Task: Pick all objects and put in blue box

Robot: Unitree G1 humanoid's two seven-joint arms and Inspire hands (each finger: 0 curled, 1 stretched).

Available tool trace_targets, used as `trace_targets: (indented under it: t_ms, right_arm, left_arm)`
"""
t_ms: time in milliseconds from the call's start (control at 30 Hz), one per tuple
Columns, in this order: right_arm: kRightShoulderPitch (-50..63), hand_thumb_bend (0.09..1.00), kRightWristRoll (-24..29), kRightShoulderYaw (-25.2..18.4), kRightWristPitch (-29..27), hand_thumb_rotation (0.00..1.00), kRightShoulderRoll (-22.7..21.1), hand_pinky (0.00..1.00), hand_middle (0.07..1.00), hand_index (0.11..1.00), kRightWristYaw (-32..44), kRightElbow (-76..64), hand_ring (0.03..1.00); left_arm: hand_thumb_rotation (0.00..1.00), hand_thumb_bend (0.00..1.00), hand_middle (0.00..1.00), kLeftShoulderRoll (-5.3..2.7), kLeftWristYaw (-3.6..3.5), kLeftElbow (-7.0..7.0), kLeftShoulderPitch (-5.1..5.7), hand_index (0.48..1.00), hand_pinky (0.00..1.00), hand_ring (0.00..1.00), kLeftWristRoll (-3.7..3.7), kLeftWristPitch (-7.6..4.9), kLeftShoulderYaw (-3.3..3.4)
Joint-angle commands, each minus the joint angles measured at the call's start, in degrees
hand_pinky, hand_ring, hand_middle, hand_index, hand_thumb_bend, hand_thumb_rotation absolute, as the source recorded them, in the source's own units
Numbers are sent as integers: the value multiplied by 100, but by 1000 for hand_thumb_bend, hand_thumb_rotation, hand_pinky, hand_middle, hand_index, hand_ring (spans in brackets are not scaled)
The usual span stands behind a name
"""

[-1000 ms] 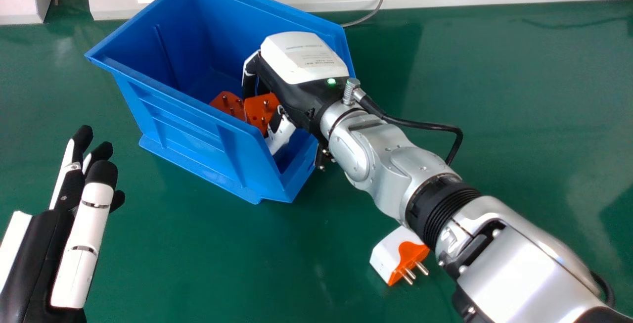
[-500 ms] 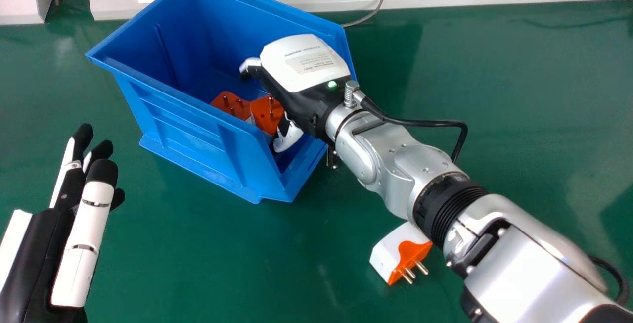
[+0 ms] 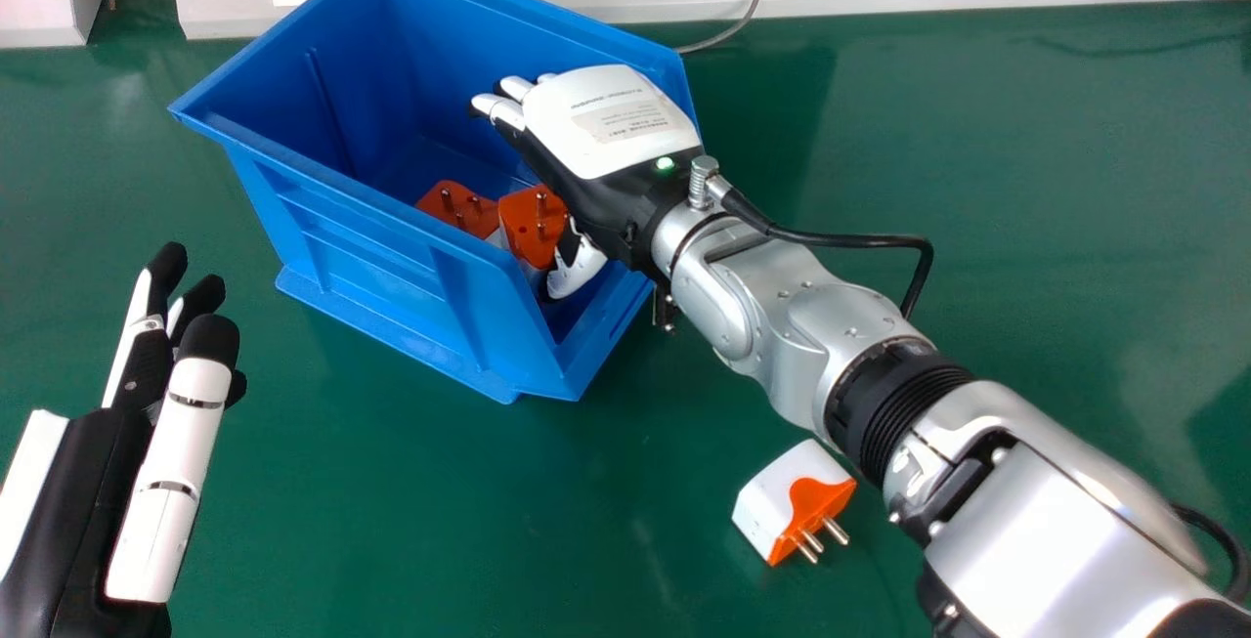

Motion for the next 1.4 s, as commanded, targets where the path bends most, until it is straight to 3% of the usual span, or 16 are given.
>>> trace_targets:
  t_ms: [0, 233, 367, 533, 667, 833, 967, 1167, 1367]
  right_arm:
    - [-257, 620, 80, -89, -12, 3, -69, 875, 998, 971, 35, -187, 998]
    - [-159, 652, 144, -270, 44, 1, -266, 909, 1000, 979, 181, -667, 999]
    - [75, 669, 188, -405, 150, 0, -459, 911, 1000, 975, 327, -1272, 1000]
    - [420, 721, 212, -568, 528, 0, -762, 914, 1000, 965, 676, -2312, 1000]
    - [738, 736, 128, -660, 849, 0, -1059, 912, 1000, 962, 999, -3304, 998]
    - [1060, 713, 93, -747, 1251, 0, -1315, 905, 1000, 955, 1540, -4332, 990]
    - [1373, 746, 130, -922, 1655, 0, -1493, 907, 1000, 951, 2004, -5237, 985]
    - [1979, 785, 147, -1275, 2052, 0, -1762, 923, 1000, 938, 2482, -6597, 980]
    - [2782, 821, 18, -1586, 2560, 0, -1925, 921, 989, 923, 2862, -8038, 969]
  left_arm:
    - [1000, 474, 978, 36, 21, -47, -3, 1000, 916, 973, 58, -169, 4]
    - [1000, 483, 975, 71, 17, -9, -82, 1000, 911, 969, 105, -156, 7]
    - [1000, 487, 974, 105, 4, 82, -153, 1000, 908, 967, 110, -170, 26]
    - [1000, 491, 971, 150, 10, 196, -275, 1000, 906, 965, 124, -158, 36]
    - [1000, 488, 970, 169, 25, 239, -351, 1000, 905, 964, 180, -130, 36]
    - [1000, 487, 965, 179, 32, 235, -391, 1000, 899, 959, 221, -96, 37]
    - [1000, 491, 961, 191, 23, 203, -403, 1000, 893, 956, 246, -50, 39]
    - [1000, 496, 959, 214, 2, 185, -416, 1000, 890, 954, 213, 3, 60]
    - [1000, 494, 962, 255, -27, 239, -458, 1000, 895, 956, 132, 12, 111]
